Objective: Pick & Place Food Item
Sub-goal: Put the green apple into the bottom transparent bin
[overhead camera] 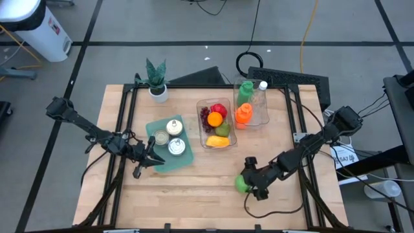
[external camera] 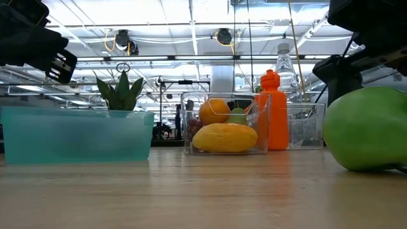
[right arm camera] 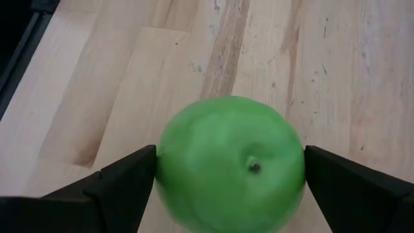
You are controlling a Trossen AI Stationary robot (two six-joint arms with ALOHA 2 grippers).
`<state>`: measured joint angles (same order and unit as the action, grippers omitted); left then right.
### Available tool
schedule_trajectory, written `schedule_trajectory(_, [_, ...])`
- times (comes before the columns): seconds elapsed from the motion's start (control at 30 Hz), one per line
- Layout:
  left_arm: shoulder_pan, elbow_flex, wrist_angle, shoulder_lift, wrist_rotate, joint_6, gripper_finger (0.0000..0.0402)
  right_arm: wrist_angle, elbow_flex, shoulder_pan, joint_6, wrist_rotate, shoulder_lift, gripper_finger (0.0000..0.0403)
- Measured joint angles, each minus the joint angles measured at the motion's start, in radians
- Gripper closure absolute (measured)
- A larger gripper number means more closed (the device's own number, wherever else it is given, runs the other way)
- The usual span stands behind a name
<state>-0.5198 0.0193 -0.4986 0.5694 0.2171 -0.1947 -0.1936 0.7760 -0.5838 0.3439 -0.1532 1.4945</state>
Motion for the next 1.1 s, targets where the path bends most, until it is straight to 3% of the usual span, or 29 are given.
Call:
schedule_trajectory(0.37, [0.000,0.000,0.000,0.000,0.003,-0.002,0.0350,0.015,-0.003,0.001,0.026,0.001,0.093,0.0039])
schedule_trajectory(0.63, [0.000,0.000,0.001,0.000,0.003,-0.002,0.0350,0.155,-0.005,0.036,0.010,0.037,0.053,0.0061])
schedule_trajectory(0.77, [0.000,0.000,0.001,0.000,0.003,-0.003,0.0350,0.142,-0.004,0.054,-0.008,0.054,0.041,0.0064])
schedule_trajectory(1.1, [0.000,0.000,0.008,0.000,0.000,-0.003,0.0350,0.114,-0.004,0.060,-0.079,-0.050,0.041,0.0069])
